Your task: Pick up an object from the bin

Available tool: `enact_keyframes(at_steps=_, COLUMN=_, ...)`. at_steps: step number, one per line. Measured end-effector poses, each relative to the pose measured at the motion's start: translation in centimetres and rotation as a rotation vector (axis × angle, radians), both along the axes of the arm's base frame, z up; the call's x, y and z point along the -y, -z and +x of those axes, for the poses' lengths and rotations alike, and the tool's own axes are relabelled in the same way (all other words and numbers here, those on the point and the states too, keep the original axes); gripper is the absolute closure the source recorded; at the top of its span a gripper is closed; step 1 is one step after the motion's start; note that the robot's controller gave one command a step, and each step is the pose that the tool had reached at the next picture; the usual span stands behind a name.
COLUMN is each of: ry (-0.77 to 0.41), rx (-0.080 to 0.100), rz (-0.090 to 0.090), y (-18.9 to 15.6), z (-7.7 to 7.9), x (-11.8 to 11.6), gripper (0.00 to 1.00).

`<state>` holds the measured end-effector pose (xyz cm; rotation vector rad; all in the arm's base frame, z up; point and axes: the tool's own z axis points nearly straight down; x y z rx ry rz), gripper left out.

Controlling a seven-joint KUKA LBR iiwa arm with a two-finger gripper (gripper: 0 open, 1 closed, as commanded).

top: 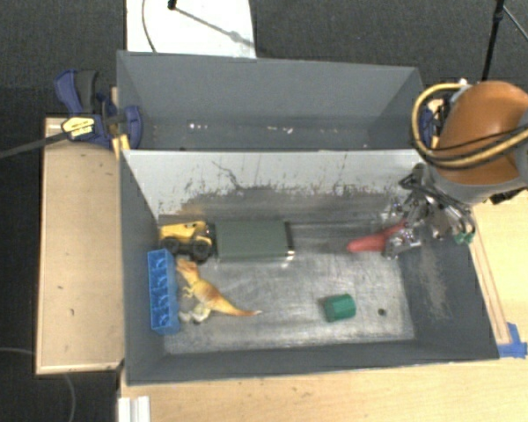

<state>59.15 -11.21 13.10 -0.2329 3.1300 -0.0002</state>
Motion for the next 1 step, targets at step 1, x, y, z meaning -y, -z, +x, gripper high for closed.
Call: enact_keyframes(at_steps=1, ry=0.0, rx=0.004, rz=-0.001, y=-1.11, z=0.09, x=0.01, gripper=1.0)
